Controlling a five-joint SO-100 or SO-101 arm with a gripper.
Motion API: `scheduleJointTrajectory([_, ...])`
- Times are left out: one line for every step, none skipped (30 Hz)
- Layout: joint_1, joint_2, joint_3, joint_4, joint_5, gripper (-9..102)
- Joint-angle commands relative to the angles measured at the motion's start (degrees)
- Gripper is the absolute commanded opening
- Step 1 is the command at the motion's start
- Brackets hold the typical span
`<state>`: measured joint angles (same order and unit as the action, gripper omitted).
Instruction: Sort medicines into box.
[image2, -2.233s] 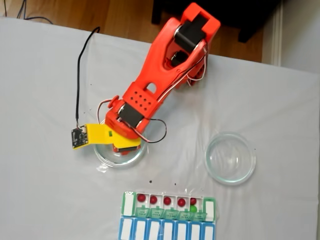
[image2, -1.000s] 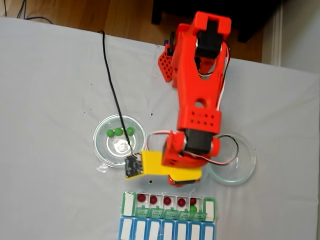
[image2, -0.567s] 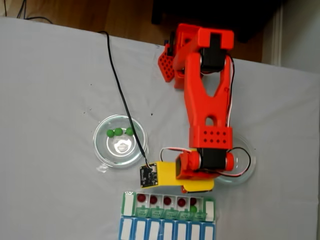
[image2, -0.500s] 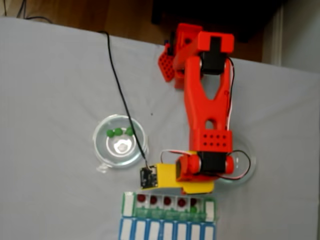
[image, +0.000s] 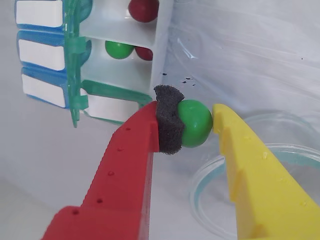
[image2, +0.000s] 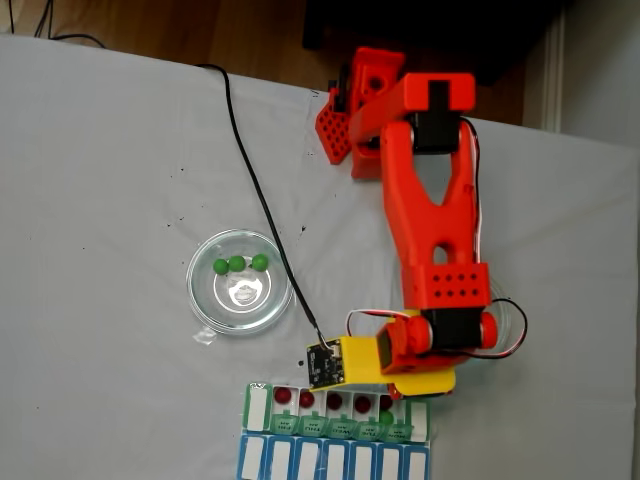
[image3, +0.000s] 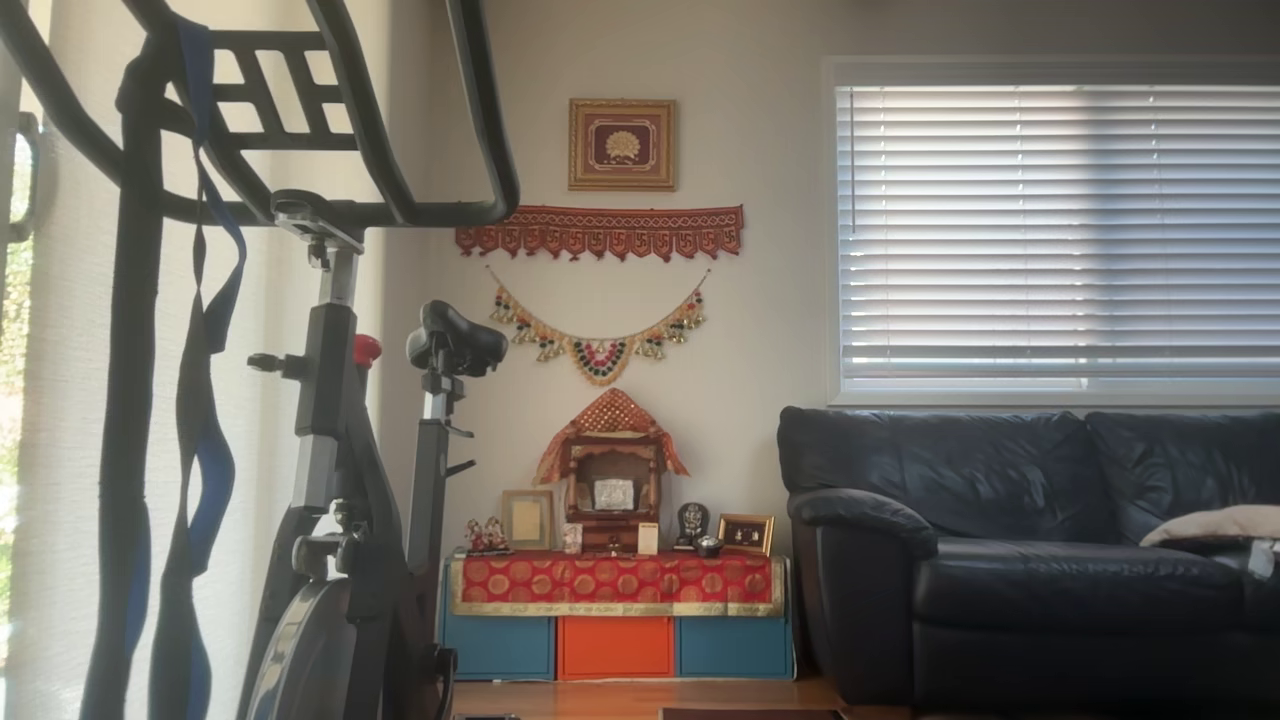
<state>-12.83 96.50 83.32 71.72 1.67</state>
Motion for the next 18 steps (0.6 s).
scheduleJointTrajectory([0.26, 0.44, -5.54, -1.76, 0.26, 1])
scheduleJointTrajectory([0.35, -0.79, -6.77, -1.41, 0.26, 1])
scheduleJointTrajectory([0.44, -1.76, -7.82, -1.14, 0.26, 1])
scheduleJointTrajectory([0.44, -2.64, -8.61, -1.14, 0.53, 1])
scheduleJointTrajectory([0.44, -3.52, -9.4, -1.14, 0.7, 1])
scheduleJointTrajectory([0.53, -4.22, -10.2, -1.14, 1.14, 1])
scheduleJointTrajectory([0.7, -4.92, -10.9, -1.23, 1.58, 1])
scheduleJointTrajectory([0.79, -5.8, -11.78, -1.23, 1.93, 1])
scheduleJointTrajectory([0.88, -6.15, -12.13, -1.23, 2.2, 1])
scheduleJointTrajectory([0.97, -6.68, -12.57, -1.58, 2.55, 1])
scheduleJointTrajectory([0.97, -7.21, -13.1, -1.76, 2.99, 1])
scheduleJointTrajectory([1.05, -7.73, -13.89, -1.76, 3.52, 1])
scheduleJointTrajectory([1.14, -8.17, -14.59, -1.76, 4.13, 1])
scheduleJointTrajectory([1.23, -8.61, -15.21, -1.76, 4.57, 1])
scheduleJointTrajectory([1.32, -8.7, -15.64, -1.85, 4.92, 1])
scheduleJointTrajectory([1.41, -8.7, -15.73, -2.2, 5.63, 1])
scheduleJointTrajectory([1.41, -8.53, -15.73, -2.55, 5.89, 1])
scheduleJointTrajectory([1.41, -8.44, -15.73, -2.81, 6.15, 1])
